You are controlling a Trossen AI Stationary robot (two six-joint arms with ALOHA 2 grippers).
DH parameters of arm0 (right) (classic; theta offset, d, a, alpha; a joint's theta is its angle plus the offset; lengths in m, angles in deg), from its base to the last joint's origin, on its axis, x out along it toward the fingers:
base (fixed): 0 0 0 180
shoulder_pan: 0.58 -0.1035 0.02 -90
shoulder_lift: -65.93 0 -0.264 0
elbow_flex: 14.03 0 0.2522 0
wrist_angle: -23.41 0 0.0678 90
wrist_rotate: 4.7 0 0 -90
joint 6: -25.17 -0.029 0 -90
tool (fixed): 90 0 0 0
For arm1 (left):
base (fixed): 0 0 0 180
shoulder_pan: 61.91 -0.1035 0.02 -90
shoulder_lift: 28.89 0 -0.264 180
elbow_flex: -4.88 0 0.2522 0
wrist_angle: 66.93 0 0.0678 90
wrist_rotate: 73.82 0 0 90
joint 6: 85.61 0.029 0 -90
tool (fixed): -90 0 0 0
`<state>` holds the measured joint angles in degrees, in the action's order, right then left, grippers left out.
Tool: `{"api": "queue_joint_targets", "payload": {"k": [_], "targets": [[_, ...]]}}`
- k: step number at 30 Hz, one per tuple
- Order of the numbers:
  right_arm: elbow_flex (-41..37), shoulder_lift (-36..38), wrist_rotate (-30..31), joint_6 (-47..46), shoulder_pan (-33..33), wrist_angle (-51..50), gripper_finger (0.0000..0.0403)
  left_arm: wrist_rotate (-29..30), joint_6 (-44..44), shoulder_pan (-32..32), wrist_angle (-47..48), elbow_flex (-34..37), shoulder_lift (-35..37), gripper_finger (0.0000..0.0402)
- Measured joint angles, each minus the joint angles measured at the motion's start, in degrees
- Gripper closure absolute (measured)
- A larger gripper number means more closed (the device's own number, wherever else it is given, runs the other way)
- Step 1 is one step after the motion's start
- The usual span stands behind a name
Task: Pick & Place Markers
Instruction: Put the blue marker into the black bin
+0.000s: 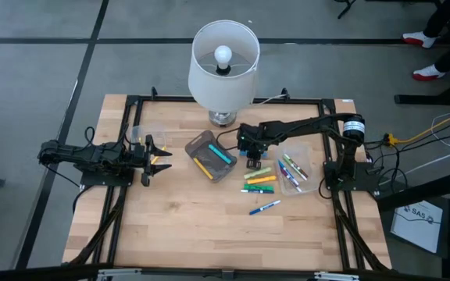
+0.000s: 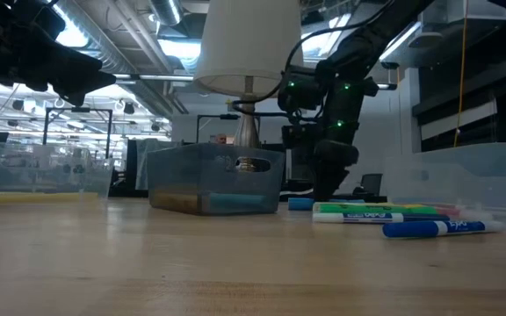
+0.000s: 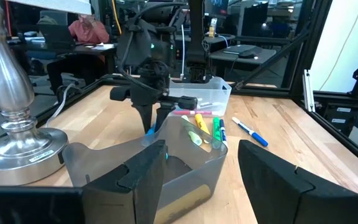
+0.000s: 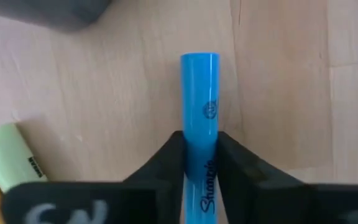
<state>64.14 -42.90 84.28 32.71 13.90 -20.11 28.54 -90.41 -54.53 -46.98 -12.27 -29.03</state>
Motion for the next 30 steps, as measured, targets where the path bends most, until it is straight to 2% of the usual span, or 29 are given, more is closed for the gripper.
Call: {"api": "queue_joint_targets", "payload": {"k": [2,14,18,30], "targets": [[-0.04,-0.04,-0.55,-0.02,0.00,-0.04,0.0338,0.00,0.00,0.01,0.00,0.00,0.00,0.0205],[-0.08,0.76,0.39,-4.82,-1.21,-0.34,0.0338,0.00,0.00,0.00,0.00,0.00,0.00,0.0205],[-0.13,2.37,2.10,-6.33,-2.12,-0.31,0.0338,0.00,0.00,0.00,0.00,0.00,0.00,0.0205],[-0.36,6.48,1.28,-8.02,-5.87,-0.89,0.0338,0.00,0.00,0.02,0.00,0.02,0.00,0.0205]]}}
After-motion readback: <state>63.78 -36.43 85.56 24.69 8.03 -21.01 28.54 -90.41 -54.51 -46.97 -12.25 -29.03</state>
